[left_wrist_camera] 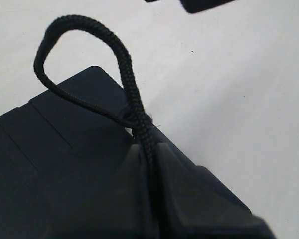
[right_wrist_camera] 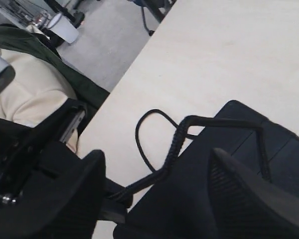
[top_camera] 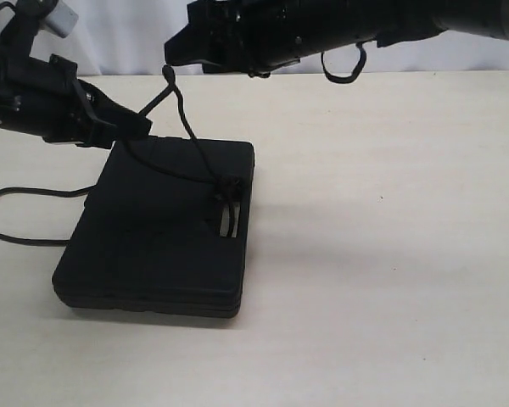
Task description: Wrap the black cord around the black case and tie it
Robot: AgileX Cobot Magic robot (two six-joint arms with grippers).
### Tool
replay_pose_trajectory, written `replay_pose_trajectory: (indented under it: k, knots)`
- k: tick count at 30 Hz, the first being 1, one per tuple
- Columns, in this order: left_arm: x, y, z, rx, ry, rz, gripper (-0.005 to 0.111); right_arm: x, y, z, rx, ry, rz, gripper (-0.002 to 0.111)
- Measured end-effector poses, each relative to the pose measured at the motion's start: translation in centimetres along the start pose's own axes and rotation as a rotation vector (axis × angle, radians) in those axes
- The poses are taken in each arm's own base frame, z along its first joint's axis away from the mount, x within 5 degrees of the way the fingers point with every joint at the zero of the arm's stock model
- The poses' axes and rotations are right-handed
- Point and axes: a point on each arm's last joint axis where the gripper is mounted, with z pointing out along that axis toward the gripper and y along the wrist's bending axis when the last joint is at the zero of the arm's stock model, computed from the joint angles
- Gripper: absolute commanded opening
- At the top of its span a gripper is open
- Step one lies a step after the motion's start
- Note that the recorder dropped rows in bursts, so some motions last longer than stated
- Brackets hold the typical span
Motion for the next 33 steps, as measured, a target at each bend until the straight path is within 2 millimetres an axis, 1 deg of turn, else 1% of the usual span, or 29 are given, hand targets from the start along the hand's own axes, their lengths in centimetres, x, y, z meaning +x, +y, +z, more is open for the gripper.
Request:
replay_pose_trajectory:
  k: [3,5,10,12,13,14,17,18,20,23,25,26,28,31,33]
  knots:
    - [0.0,0.0,0.0,-0.001,0.000,0.000,0.000,0.2,0.3,0.4,-0.016,0.012,0.025,0.052]
    - [0.0,0.0,0.0,-0.001,0.003,0.004,0.000,0.6,0.2,1.0,-0.029,0.033,0.041,0.052]
    - [0.1,0.0,0.0,-0.003,0.010,0.010,0.000,1.8,-0.4,3.2,-0.050,0.073,0.094,0.052]
    - [0.1,0.0,0.0,-0.003,0.011,0.011,0.000,2.0,-0.7,3.5,-0.057,0.072,0.118,0.051]
    - [0.1,0.0,0.0,-0.003,0.011,0.011,0.000,2.0,-0.7,3.6,-0.061,0.069,0.128,0.050]
    - [0.1,0.0,0.0,-0.003,0.011,0.011,0.000,2.0,-0.8,3.7,-0.064,0.067,0.134,0.046]
    - [0.1,0.0,0.0,-0.003,0.011,0.011,0.000,1.9,-0.7,3.7,-0.070,0.058,0.146,0.027]
    - [0.1,0.0,0.0,-0.003,0.011,0.011,0.000,1.9,-0.7,3.7,-0.071,0.056,0.148,0.017]
    - [0.1,0.0,0.0,-0.003,0.011,0.011,0.000,1.8,-0.7,3.7,-0.072,0.047,0.156,0.005]
    - [0.1,0.0,0.0,-0.003,0.011,0.011,0.000,1.7,-0.7,3.7,-0.075,0.040,0.164,0.004]
    - [0.1,0.0,0.0,-0.003,0.012,0.013,0.005,1.7,-0.7,3.7,-0.077,0.038,0.168,0.004]
    - [0.1,0.0,0.0,-0.004,0.014,0.014,0.010,1.7,-0.7,3.7,-0.077,0.038,0.168,0.004]
    - [0.1,0.1,0.0,-0.007,0.013,0.014,0.022,1.7,-0.7,3.7,-0.077,0.035,0.171,0.004]
    - [0.2,0.1,0.0,-0.013,0.022,0.025,0.044,1.6,-0.7,3.7,-0.073,0.031,0.169,0.004]
    - [0.3,0.2,0.0,-0.020,0.033,0.037,0.054,1.6,-0.7,3.7,-0.070,0.028,0.169,0.004]
